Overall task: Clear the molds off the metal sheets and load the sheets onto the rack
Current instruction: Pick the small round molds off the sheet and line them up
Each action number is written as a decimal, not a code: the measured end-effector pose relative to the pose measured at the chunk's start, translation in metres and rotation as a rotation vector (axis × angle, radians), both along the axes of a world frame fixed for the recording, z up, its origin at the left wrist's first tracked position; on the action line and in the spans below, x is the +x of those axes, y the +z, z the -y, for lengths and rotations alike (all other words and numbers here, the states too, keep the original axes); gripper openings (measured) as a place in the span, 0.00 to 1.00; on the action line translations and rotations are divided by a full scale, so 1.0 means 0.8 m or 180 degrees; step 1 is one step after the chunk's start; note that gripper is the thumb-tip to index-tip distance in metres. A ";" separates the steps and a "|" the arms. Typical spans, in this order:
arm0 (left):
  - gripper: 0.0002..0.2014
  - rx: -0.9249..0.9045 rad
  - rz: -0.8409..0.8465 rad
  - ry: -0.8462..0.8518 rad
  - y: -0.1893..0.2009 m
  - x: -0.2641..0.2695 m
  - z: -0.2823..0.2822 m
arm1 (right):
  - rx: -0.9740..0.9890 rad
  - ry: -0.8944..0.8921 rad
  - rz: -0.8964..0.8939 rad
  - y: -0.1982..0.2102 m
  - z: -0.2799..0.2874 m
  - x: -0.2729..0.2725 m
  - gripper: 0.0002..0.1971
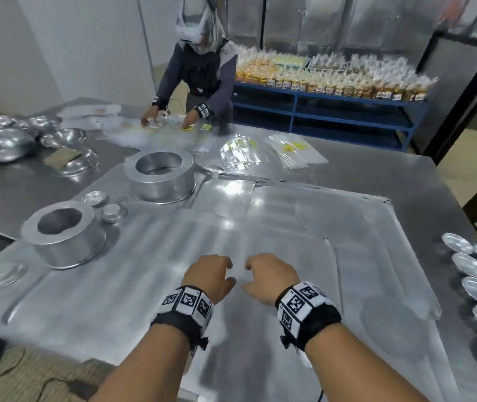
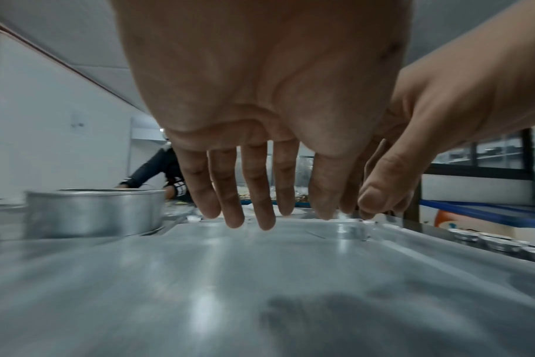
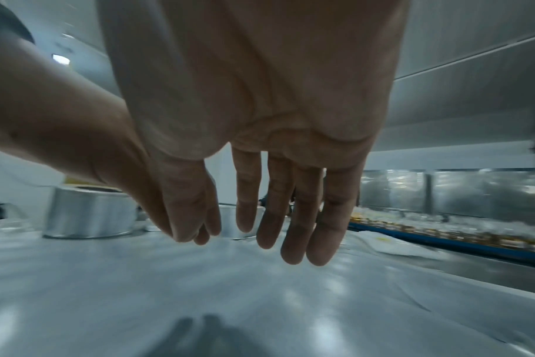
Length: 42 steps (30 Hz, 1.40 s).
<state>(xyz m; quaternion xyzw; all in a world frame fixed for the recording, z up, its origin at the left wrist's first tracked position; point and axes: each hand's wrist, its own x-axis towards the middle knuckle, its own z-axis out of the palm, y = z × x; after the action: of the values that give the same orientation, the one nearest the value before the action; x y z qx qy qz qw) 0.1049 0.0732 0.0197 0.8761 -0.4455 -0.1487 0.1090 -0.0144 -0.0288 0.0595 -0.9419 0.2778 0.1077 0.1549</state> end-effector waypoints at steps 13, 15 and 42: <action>0.18 -0.0039 -0.0277 0.1242 -0.018 0.127 -0.192 | 0.0153 0.0715 -0.0059 -0.012 -0.131 0.151 0.23; 0.17 0.0004 -0.0310 0.1332 -0.018 0.165 -0.221 | 0.0197 0.0721 -0.0071 -0.016 -0.148 0.192 0.24; 0.25 0.0877 -0.0427 0.2519 -0.098 0.502 -0.385 | 0.0214 0.0518 0.0067 -0.122 -0.119 0.586 0.40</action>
<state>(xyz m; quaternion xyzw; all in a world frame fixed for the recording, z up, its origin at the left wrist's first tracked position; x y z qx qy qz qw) 0.5065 0.3812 -0.0583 0.9743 -0.0428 -0.2102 0.0684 0.4541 0.0667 -0.0384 -0.9567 0.1948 0.1194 0.1801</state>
